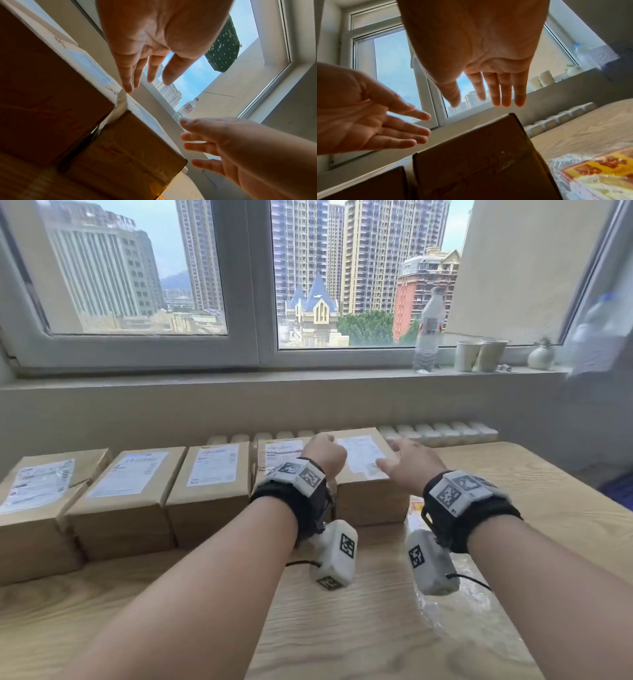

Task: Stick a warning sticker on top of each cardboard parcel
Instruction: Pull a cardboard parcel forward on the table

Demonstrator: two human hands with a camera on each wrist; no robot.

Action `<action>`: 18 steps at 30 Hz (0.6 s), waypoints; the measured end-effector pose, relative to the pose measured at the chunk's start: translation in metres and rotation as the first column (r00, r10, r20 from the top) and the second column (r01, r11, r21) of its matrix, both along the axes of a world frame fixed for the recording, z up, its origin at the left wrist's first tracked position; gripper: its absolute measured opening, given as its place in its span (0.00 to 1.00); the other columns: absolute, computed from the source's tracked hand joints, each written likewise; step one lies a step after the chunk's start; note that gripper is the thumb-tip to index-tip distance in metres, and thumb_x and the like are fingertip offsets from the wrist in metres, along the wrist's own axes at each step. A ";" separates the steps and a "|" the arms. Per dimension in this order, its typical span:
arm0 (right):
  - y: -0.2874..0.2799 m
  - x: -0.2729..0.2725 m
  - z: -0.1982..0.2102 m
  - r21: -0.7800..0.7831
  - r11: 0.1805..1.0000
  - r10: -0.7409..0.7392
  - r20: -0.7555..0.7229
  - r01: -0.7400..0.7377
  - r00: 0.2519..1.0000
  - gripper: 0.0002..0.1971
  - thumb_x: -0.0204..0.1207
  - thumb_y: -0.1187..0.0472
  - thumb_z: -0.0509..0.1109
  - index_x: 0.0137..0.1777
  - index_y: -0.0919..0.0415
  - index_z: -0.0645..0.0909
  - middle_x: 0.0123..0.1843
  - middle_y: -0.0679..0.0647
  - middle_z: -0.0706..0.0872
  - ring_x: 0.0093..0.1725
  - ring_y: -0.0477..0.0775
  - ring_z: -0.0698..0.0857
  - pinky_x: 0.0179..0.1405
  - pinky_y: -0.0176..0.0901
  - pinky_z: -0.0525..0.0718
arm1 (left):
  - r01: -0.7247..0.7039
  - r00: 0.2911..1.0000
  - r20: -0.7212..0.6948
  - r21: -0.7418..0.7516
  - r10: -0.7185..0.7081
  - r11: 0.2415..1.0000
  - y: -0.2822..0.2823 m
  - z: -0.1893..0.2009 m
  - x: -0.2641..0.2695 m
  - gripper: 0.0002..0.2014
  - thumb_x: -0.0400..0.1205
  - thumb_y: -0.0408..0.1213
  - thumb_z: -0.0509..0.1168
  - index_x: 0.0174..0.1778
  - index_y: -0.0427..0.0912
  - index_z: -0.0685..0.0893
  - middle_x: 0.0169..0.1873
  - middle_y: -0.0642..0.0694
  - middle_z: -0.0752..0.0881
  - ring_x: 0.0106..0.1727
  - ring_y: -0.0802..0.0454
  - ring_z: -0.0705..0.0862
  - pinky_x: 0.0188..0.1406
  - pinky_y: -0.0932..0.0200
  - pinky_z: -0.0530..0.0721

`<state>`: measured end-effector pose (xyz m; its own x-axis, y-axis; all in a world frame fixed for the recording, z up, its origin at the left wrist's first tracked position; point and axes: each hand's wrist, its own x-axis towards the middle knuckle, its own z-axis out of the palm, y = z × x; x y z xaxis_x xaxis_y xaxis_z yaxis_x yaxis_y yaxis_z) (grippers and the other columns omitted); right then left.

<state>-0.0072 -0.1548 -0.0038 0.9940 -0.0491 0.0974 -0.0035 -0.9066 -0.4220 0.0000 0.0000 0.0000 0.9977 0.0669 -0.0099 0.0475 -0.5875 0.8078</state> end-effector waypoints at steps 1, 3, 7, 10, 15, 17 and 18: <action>0.001 0.005 -0.005 0.011 1.000 -0.018 -0.034 0.019 0.999 0.29 0.80 0.47 0.64 0.76 0.62 0.68 0.73 0.60 0.78 0.70 0.61 0.78 0.64 0.49 0.75 | 0.002 1.000 -0.023 -0.011 -0.002 1.000 -0.001 -0.003 0.005 0.26 0.82 0.27 0.56 0.78 0.33 0.67 0.76 0.38 0.72 0.74 0.42 0.74 0.73 0.54 0.72; 0.000 0.015 -0.016 0.048 0.997 -0.048 -0.079 0.052 0.996 0.28 0.79 0.47 0.64 0.73 0.64 0.69 0.68 0.61 0.81 0.66 0.63 0.80 0.59 0.50 0.77 | -0.011 0.998 -0.061 -0.027 0.010 1.000 -0.003 -0.007 0.009 0.26 0.83 0.26 0.55 0.79 0.35 0.66 0.76 0.39 0.72 0.74 0.42 0.73 0.71 0.55 0.71; -0.002 0.021 -0.031 0.167 0.982 -0.060 -0.144 0.084 0.988 0.29 0.79 0.47 0.66 0.74 0.63 0.68 0.68 0.60 0.82 0.65 0.62 0.81 0.61 0.50 0.79 | -0.019 0.996 -0.090 -0.081 0.012 0.997 -0.009 -0.017 0.014 0.27 0.82 0.25 0.55 0.79 0.36 0.64 0.72 0.35 0.74 0.71 0.36 0.77 0.70 0.45 0.76; -0.004 0.015 -0.029 0.214 0.974 -0.055 -0.118 0.079 0.992 0.26 0.78 0.50 0.69 0.71 0.63 0.73 0.65 0.58 0.83 0.62 0.60 0.82 0.59 0.50 0.80 | -0.030 0.998 -0.052 -0.112 0.024 0.993 -0.008 -0.015 0.014 0.25 0.82 0.25 0.57 0.77 0.32 0.65 0.69 0.33 0.75 0.63 0.40 0.79 0.60 0.52 0.77; -0.009 -0.007 -0.013 0.272 0.961 -0.029 -0.093 0.053 0.995 0.19 0.77 0.53 0.71 0.64 0.63 0.79 0.55 0.55 0.83 0.52 0.56 0.82 0.46 0.45 0.78 | -0.048 0.997 -0.066 -0.201 0.036 0.978 -0.005 -0.004 -0.005 0.28 0.78 0.24 0.57 0.78 0.34 0.67 0.70 0.38 0.78 0.65 0.40 0.80 0.63 0.50 0.80; -0.011 -0.017 -0.006 0.318 0.946 -0.033 -0.075 0.055 0.997 0.20 0.76 0.53 0.73 0.64 0.63 0.78 0.55 0.53 0.82 0.51 0.55 0.82 0.42 0.44 0.79 | -0.070 0.997 -0.044 -0.271 0.060 0.960 -0.004 0.002 -0.014 0.29 0.78 0.22 0.57 0.79 0.35 0.66 0.69 0.43 0.77 0.69 0.40 0.78 0.65 0.52 0.79; -0.013 -0.022 -0.002 0.352 0.934 -0.037 -0.060 0.056 0.997 0.21 0.74 0.54 0.74 0.63 0.62 0.77 0.55 0.52 0.82 0.51 0.54 0.81 0.40 0.43 0.78 | -0.075 0.997 -0.035 -0.316 0.067 0.946 -0.004 0.006 -0.018 0.28 0.78 0.20 0.57 0.77 0.33 0.67 0.62 0.45 0.78 0.69 0.40 0.78 0.61 0.54 0.79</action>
